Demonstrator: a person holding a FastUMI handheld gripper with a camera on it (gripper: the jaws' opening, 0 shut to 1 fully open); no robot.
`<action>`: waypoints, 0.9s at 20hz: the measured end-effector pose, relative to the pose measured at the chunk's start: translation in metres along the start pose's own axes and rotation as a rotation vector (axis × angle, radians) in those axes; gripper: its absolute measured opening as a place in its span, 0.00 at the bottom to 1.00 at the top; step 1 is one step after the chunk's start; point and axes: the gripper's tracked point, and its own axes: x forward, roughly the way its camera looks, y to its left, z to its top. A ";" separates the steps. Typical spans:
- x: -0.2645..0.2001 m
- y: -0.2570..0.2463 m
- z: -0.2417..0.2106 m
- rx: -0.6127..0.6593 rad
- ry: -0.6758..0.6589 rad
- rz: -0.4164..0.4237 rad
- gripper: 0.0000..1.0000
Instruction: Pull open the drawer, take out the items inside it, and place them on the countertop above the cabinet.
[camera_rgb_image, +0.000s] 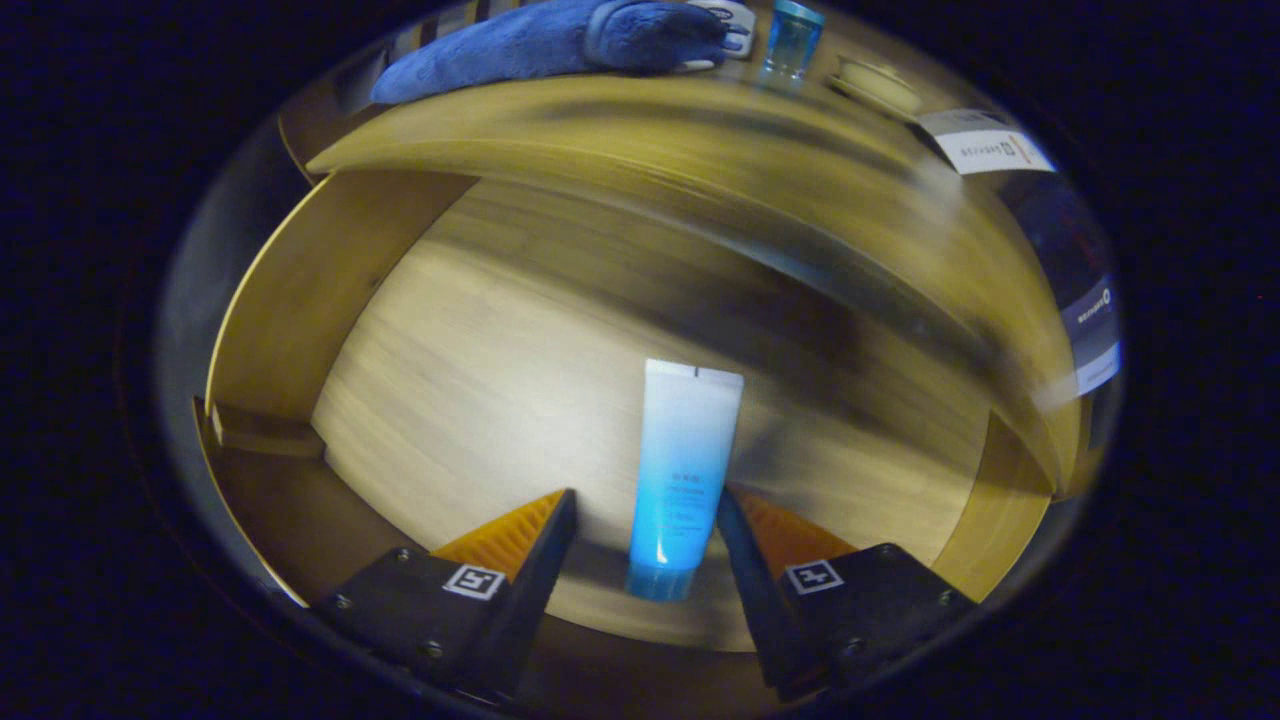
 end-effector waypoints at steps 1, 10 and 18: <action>0.000 -0.003 0.004 0.010 -0.016 -0.002 0.82; -0.005 0.001 0.000 -0.104 -0.054 -0.056 0.37; -0.054 0.011 -0.002 -0.156 -0.159 0.011 0.37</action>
